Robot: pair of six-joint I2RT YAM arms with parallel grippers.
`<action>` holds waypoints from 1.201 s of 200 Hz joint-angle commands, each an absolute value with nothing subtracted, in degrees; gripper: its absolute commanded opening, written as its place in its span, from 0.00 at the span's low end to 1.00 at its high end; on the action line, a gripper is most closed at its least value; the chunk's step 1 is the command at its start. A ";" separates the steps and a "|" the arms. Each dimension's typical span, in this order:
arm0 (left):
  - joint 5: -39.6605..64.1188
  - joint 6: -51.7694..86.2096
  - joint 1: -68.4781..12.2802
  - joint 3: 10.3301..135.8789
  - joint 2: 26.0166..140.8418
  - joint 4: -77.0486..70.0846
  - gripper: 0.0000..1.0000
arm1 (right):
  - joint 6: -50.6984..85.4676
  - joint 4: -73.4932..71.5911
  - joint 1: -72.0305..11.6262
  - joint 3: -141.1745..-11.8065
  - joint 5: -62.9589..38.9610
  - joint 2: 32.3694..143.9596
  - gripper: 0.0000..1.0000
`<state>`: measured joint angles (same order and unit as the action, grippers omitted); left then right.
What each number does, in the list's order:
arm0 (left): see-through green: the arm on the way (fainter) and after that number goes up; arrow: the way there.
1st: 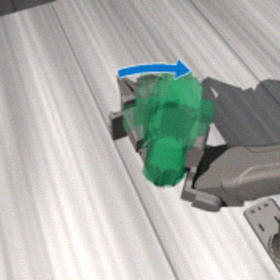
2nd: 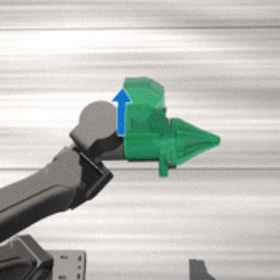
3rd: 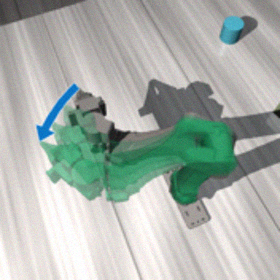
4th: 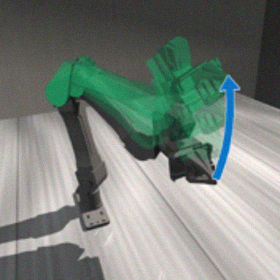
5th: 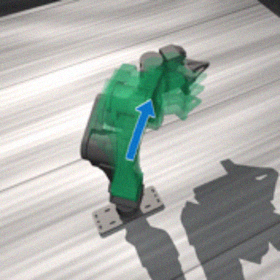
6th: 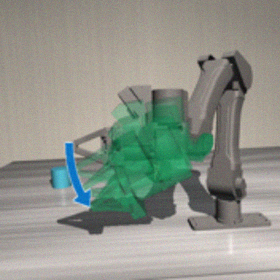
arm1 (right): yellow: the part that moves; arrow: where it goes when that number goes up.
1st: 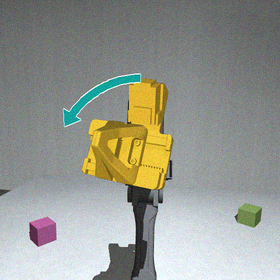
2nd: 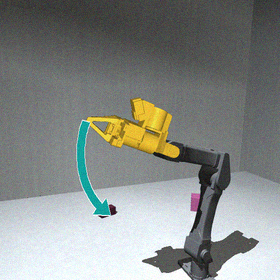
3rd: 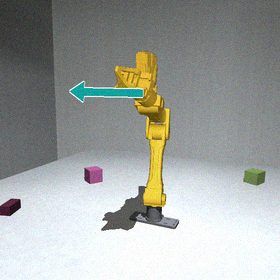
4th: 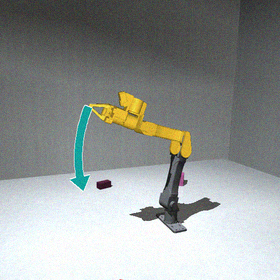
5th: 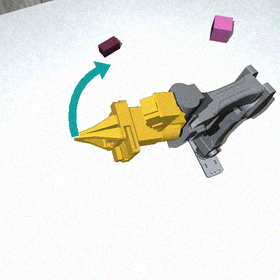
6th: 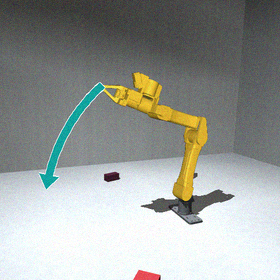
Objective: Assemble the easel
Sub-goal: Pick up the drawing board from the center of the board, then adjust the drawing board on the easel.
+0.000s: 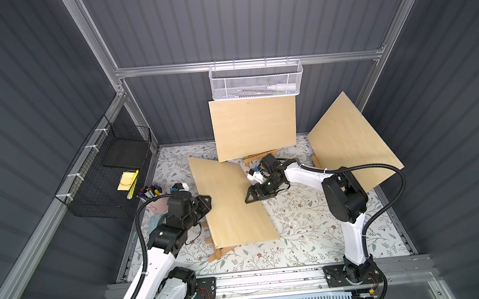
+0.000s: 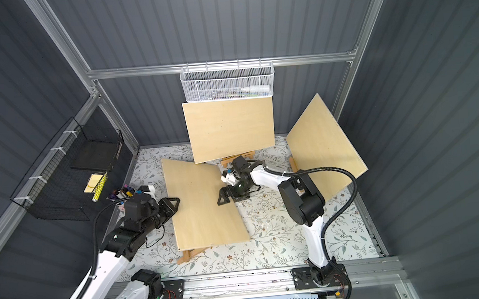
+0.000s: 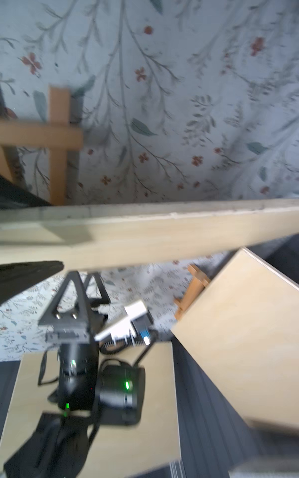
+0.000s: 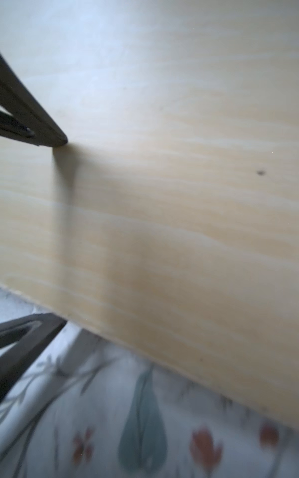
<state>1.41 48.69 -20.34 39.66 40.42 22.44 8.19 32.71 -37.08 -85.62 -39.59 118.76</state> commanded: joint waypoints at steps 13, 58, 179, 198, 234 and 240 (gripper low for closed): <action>0.05 46.22 -22.32 45.27 34.42 13.24 0.00 | 1.80 34.45 -43.86 -85.85 -44.37 119.47 0.99; -4.48 45.22 -22.32 48.06 36.04 17.84 0.00 | 1.49 34.46 -43.83 -86.13 -44.28 119.45 0.99; -21.16 42.59 -22.32 56.37 45.37 22.17 0.00 | 7.91 28.38 -38.76 -87.46 -40.99 110.33 0.99; -21.76 43.07 -22.32 56.95 47.75 22.20 0.00 | 10.90 27.30 -33.98 -87.30 -39.17 107.32 0.99; -21.02 43.58 -22.32 57.39 51.27 20.92 0.00 | 17.37 28.15 -21.03 -88.11 -30.66 104.04 0.99; -21.07 43.55 -22.26 57.32 51.62 20.55 0.00 | 17.92 29.02 -18.88 -88.74 -28.44 104.16 0.99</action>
<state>-17.19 44.99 -22.46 54.22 51.27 30.13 12.67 27.29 -26.35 -86.48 -36.95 104.95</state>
